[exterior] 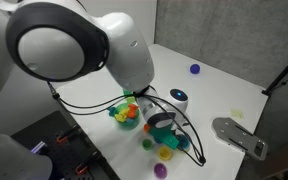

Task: Put the blue cup into the other

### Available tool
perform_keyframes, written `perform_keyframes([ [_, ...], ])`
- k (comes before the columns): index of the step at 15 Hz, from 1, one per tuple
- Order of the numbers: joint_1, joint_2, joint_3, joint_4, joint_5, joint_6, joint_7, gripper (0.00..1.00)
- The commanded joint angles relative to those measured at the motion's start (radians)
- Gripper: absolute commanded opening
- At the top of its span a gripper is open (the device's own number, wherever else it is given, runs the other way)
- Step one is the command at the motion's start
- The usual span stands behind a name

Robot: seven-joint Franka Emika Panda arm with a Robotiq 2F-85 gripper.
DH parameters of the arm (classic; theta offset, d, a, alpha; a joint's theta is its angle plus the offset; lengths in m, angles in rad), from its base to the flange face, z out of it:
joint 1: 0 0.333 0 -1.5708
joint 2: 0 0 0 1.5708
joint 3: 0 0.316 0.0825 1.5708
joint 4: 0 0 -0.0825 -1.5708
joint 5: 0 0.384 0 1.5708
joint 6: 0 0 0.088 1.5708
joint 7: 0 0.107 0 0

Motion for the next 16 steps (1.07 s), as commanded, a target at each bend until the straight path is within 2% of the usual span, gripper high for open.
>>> perform_keyframes([
  [1,-0.008,-0.004,0.010,0.005,-0.024,0.009,0.010,0.23],
  [3,-0.007,-0.032,0.015,-0.015,-0.022,0.012,0.010,0.08],
  [5,-0.017,-0.066,0.024,-0.029,-0.015,0.002,0.007,0.01],
  [6,-0.019,-0.082,0.024,-0.034,-0.014,0.003,0.007,0.00],
  [7,-0.026,-0.102,0.028,-0.038,-0.009,-0.002,0.001,0.04],
  [12,-0.084,-0.192,0.058,-0.049,0.030,-0.012,-0.025,0.04],
  [16,-0.125,-0.208,0.046,-0.020,0.056,-0.016,-0.023,0.04],
])
